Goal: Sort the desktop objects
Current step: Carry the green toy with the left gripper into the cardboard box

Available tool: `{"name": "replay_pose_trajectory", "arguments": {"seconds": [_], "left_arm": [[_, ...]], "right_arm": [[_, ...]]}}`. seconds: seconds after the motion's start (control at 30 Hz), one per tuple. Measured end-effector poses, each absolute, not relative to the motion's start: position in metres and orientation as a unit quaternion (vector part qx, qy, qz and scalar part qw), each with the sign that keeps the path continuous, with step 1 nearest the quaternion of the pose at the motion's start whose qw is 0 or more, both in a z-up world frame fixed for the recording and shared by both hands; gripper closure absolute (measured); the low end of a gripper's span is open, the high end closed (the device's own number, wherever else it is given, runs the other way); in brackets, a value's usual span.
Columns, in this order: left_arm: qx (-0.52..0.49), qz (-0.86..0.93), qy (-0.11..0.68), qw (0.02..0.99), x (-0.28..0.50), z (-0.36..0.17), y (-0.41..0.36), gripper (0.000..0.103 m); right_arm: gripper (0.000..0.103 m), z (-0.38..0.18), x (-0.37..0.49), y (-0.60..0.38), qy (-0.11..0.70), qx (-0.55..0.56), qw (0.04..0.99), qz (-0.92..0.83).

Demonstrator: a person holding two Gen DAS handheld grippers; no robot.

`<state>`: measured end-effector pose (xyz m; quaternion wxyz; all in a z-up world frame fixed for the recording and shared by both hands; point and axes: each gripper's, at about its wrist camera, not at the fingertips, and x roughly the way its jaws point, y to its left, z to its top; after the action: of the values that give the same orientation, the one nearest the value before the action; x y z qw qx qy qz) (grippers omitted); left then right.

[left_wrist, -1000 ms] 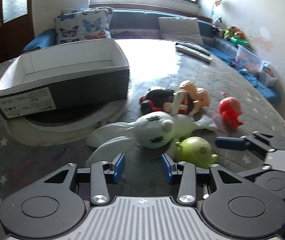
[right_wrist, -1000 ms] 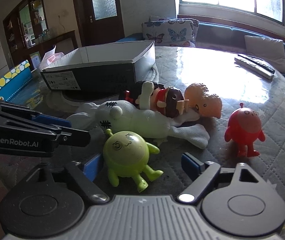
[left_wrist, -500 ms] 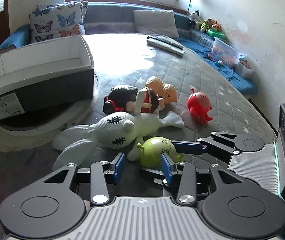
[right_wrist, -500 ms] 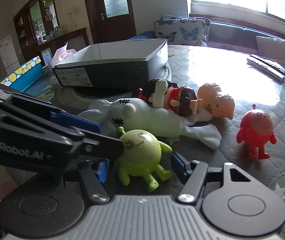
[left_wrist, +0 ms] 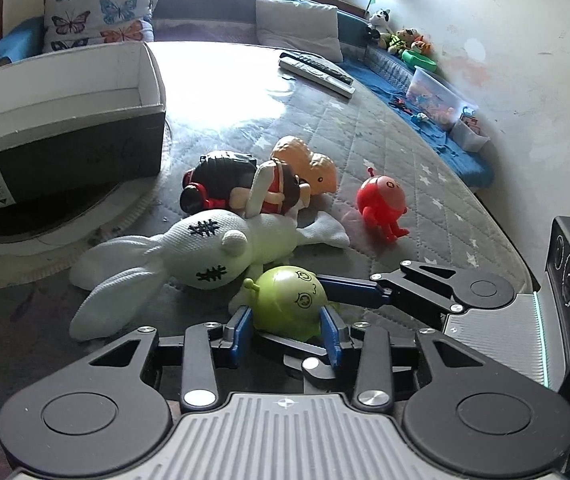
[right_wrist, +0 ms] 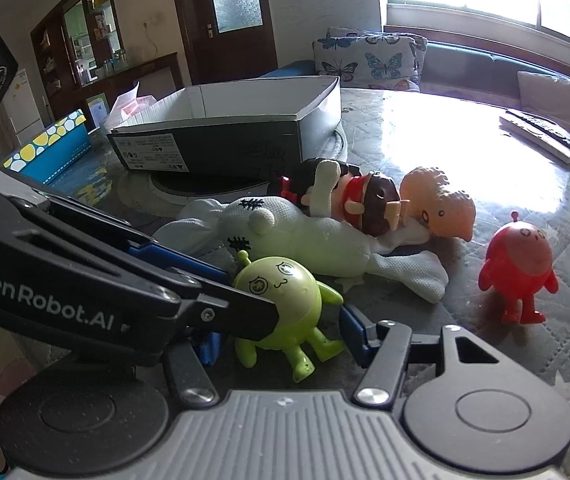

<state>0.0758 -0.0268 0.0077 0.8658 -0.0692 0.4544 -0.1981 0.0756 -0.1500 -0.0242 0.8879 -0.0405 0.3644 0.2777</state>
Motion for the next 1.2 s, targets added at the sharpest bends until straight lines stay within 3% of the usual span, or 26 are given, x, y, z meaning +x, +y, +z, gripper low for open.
{"name": "replay_pose_trajectory", "arguments": {"seconds": [0.3,0.63,0.93,1.2], "left_arm": [[-0.074,-0.212,0.443,0.868,0.073,0.013,-0.023,0.067],[-0.080,-0.209,0.379,0.898,0.079,0.060,0.000,0.068],[-0.082,-0.165,0.325,0.927,0.126,0.099,0.046,0.069],[-0.125,-0.144,0.338,0.922,0.203,0.088,0.106,0.069]], "right_arm": [[0.043,-0.020,0.075,-0.150,0.364,-0.041,0.890,0.271],[0.043,0.026,0.089,-0.135,0.310,-0.072,0.904,0.286],[0.043,0.068,0.151,-0.083,0.258,-0.100,0.907,0.318],[0.043,0.070,0.227,-0.029,0.278,-0.108,0.894,0.335]]}}
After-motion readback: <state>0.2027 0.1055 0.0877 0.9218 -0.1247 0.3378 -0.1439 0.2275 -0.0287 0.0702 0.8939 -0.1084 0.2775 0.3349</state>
